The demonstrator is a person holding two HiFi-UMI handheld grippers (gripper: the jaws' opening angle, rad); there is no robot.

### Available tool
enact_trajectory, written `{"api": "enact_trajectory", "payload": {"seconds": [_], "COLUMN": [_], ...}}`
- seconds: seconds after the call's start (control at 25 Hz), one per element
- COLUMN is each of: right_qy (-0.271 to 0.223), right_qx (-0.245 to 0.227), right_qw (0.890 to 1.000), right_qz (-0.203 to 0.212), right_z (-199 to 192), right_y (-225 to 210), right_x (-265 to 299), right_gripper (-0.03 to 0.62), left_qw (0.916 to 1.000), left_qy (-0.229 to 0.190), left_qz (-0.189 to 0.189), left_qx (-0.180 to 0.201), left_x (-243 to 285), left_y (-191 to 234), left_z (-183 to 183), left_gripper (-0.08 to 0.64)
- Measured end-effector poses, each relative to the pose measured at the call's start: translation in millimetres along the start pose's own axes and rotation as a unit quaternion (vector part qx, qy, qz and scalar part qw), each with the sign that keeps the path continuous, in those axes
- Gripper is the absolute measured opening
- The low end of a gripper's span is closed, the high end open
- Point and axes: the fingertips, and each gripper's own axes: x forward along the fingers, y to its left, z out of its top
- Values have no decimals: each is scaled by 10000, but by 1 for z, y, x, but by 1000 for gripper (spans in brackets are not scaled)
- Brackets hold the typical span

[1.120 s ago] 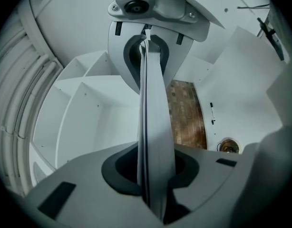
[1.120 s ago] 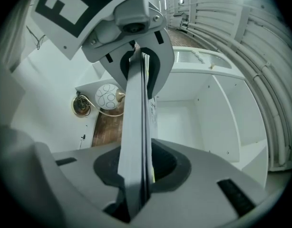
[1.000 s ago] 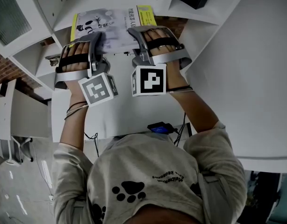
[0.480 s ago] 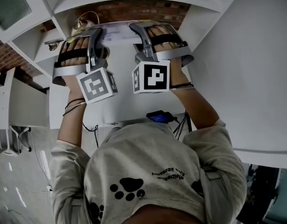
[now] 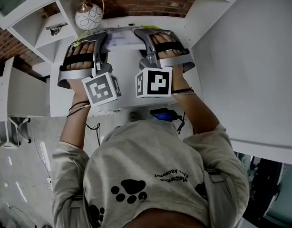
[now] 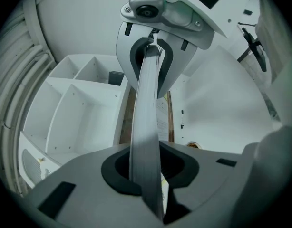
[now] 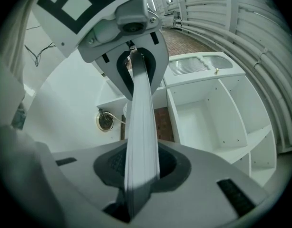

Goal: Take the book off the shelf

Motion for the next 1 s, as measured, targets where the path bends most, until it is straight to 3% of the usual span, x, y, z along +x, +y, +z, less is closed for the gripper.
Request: {"api": "enact_trajectory", "payload": {"seconds": [0.76, 1.0], "right_qy": [315, 295], "right_qx": [191, 201], "right_qw": [9993, 9993], "right_qz": [36, 102], "right_z": [36, 35], "right_y": [77, 95], "right_x": [-123, -135], "right_gripper": [83, 83], "left_qw": [9993, 9991], "left_qy": [-284, -237], "left_qz": [-217, -311], "left_qx": [-94, -155], "left_x": [-125, -137], "left_y": [-72, -91], "left_z": [15, 18], "left_gripper": [83, 83]}}
